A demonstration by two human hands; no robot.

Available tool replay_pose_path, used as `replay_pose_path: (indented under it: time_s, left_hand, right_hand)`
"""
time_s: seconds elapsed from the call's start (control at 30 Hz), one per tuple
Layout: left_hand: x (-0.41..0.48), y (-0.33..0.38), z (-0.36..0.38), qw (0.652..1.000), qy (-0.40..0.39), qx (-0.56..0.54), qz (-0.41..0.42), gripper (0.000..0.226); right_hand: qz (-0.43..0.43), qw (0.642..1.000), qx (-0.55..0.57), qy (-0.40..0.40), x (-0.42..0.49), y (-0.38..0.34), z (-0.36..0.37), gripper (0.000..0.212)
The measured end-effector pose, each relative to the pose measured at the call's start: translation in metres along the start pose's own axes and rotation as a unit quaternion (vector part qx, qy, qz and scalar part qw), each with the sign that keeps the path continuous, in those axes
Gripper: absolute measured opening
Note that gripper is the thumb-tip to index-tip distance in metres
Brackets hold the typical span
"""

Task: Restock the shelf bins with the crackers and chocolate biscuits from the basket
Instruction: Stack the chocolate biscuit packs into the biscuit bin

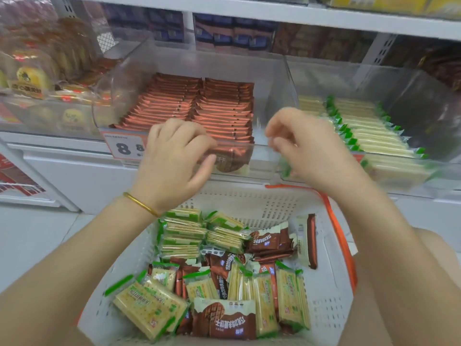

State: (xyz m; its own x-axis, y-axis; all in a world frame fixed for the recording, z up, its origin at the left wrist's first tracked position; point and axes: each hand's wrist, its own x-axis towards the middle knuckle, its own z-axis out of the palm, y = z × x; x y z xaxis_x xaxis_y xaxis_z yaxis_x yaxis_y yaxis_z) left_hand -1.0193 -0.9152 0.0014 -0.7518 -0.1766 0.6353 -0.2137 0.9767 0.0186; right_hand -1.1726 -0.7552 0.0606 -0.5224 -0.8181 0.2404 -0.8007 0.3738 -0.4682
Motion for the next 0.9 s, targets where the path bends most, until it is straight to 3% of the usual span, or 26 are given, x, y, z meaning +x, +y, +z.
replay_pose_path:
  time_s: [0.07, 0.13, 0.23, 0.33, 0.43, 0.5, 0.6, 0.67, 0.73, 0.9]
  left_hand:
    - [-0.024, 0.021, 0.006, 0.998, -0.021, -0.032, 0.056, 0.024]
    - [-0.046, 0.031, 0.022, 0.988, -0.112, -0.041, 0.097, 0.025]
    - [-0.065, 0.031, 0.044, 0.966, -0.245, -0.054, 0.058, 0.035]
    - [-0.071, 0.027, 0.053, 0.958, -0.271, -0.089, -0.017, 0.030]
    - [-0.076, 0.024, 0.055, 0.962, -0.259, -0.080, -0.019, 0.020]
    - [-0.077, 0.022, 0.055, 0.962, -0.261, -0.076, -0.022, 0.019]
    - [-0.074, 0.020, 0.057, 0.959, -0.264, -0.094, -0.045, 0.020]
    - [-0.070, 0.018, 0.058, 0.958, -0.259, -0.105, -0.061, 0.018]
    - [-0.068, 0.017, 0.058, 0.958, -0.255, -0.113, -0.074, 0.016]
    - [-0.072, 0.016, 0.057, 0.955, -0.258, -0.118, -0.082, 0.018]
  right_hand:
    - [0.051, 0.994, 0.024, -0.093, -0.030, 0.024, 0.004, 0.023]
    - [0.112, 0.965, -0.061, -0.231, -0.045, 0.064, 0.038, 0.023]
    - [0.221, 0.917, -0.104, -0.315, -0.059, 0.124, 0.112, 0.028]
    - [0.270, 0.906, -0.128, -0.299, -0.078, 0.153, 0.171, 0.025]
    - [0.304, 0.907, -0.134, -0.259, -0.091, 0.161, 0.201, 0.025]
    - [0.307, 0.912, -0.158, -0.222, -0.092, 0.164, 0.207, 0.023]
    - [0.338, 0.923, -0.069, -0.172, -0.090, 0.165, 0.209, 0.031]
    - [0.350, 0.923, -0.020, -0.159, -0.091, 0.166, 0.212, 0.025]
    - [0.339, 0.927, -0.024, -0.156, -0.094, 0.164, 0.216, 0.013]
    - [0.341, 0.933, -0.021, -0.113, -0.094, 0.161, 0.210, 0.022]
